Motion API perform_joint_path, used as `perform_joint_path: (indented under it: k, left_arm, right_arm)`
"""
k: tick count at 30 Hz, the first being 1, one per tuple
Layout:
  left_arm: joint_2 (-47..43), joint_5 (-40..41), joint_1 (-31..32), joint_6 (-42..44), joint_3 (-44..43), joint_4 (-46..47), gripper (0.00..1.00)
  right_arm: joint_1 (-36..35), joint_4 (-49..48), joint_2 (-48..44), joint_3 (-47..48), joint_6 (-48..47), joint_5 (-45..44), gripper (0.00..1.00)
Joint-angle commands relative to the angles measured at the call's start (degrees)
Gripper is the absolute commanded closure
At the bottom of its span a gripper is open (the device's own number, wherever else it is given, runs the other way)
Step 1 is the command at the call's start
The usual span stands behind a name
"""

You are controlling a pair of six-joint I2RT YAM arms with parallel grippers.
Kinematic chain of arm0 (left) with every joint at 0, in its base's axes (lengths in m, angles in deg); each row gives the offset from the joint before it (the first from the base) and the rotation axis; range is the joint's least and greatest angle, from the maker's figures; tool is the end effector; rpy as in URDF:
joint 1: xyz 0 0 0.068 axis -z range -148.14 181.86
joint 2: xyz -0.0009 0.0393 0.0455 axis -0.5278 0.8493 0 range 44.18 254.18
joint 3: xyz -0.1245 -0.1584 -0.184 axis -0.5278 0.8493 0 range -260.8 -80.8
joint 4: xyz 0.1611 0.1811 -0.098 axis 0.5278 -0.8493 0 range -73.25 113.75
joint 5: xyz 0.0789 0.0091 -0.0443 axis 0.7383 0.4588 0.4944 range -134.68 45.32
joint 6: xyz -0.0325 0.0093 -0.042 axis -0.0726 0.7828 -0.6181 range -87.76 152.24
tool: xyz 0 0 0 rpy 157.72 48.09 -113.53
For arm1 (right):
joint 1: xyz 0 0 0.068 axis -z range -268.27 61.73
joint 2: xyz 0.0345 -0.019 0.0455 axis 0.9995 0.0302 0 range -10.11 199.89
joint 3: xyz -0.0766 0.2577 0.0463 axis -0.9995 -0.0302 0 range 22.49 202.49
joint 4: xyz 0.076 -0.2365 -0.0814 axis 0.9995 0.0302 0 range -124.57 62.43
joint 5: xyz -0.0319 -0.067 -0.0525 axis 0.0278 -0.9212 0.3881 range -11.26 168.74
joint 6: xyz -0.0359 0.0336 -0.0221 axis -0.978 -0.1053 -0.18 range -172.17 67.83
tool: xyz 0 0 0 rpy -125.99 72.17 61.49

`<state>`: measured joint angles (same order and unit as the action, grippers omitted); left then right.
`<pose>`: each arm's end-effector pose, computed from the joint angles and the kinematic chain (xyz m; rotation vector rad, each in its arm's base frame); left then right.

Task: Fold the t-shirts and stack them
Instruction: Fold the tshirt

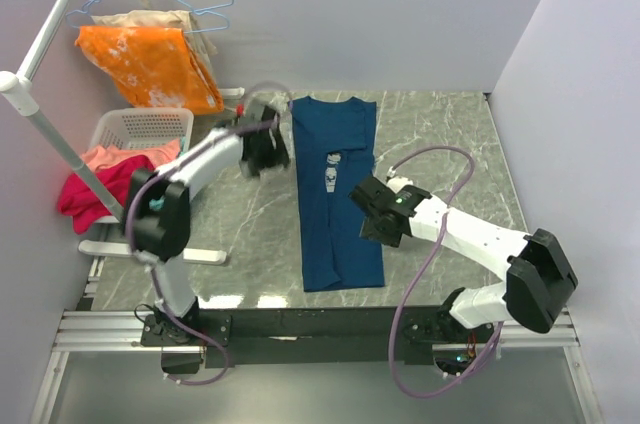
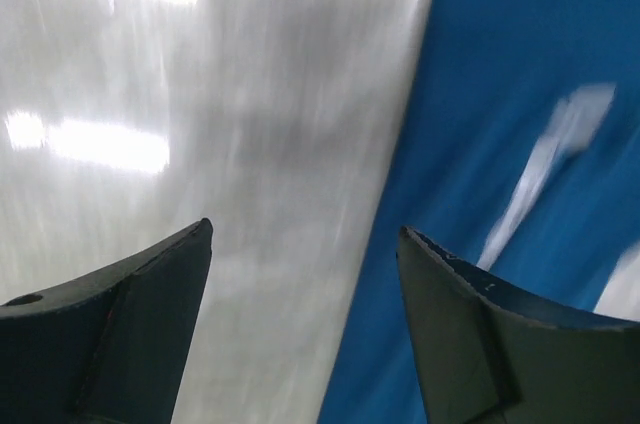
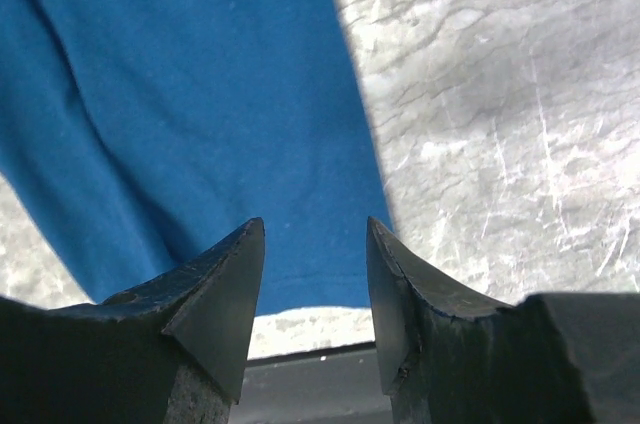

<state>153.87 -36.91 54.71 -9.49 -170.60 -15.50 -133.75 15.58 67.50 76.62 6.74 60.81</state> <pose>0.3850 -0.1571 0.2413 -0.4757 2.5628 -0.2345 0.1776 0.1651 0.2253 0.3797 2.6953 0.0463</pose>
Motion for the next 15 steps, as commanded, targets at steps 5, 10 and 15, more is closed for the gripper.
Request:
perform_joint_path:
  k: [5, 10, 15]
  left_arm:
    - [-28.2, -13.9, 11.2, -12.2, 30.8, 9.1, 0.19]
    - [-34.1, -15.3, 14.9, -17.5, 39.7, 13.1, 0.21]
    - [-31.5, -15.5, 20.5, -19.2, 41.3, 12.8, 0.26]
  right_arm:
    - [12.6, -8.6, -9.5, -7.4, -3.4, 5.0, 0.49]
    - [16.8, -10.3, -10.6, -8.5, -6.7, 7.7, 0.58]
    - [16.4, -11.3, -7.7, -9.6, -9.1, 11.3, 0.61]
